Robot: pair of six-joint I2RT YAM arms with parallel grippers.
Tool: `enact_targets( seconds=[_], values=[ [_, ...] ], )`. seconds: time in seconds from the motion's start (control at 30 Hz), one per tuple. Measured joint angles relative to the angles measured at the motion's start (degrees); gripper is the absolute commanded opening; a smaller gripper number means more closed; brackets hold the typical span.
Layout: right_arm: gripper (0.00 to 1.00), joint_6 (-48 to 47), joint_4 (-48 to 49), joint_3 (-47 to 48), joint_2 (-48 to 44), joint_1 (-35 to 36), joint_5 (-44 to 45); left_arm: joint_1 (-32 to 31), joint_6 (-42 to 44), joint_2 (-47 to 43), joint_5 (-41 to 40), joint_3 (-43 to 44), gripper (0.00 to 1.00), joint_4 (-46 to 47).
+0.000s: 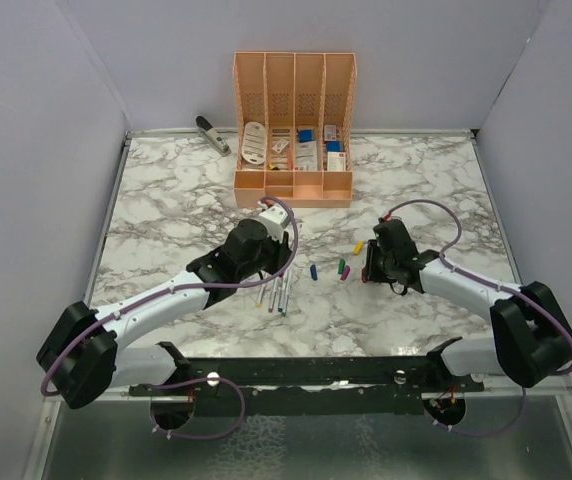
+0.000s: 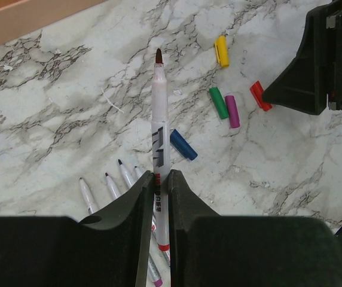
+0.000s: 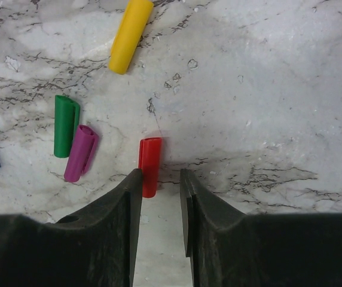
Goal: Insert the pens into the pen caps
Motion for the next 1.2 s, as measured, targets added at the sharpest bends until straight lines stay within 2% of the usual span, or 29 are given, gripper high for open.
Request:
enact_targets(
  seconds=[0.73, 1.0, 1.2],
  values=[
    [0.32, 0.9, 1.0, 2.0, 4.2, 1.2, 2.1, -0.3, 1.1, -0.2, 2.2, -1.0, 0.00, 3.5],
    [0.02, 2.0, 0.7, 4.2, 6.9, 1.4, 2.4, -0.3, 1.3, 0.2, 2.7, -1.0, 0.00, 3.9],
    [0.01, 3.0, -1.0, 5.2, 7.2, 1.9, 3.3, -0.3, 1.5, 0.3, 2.7, -1.0, 0.00, 4.5]
  ],
)
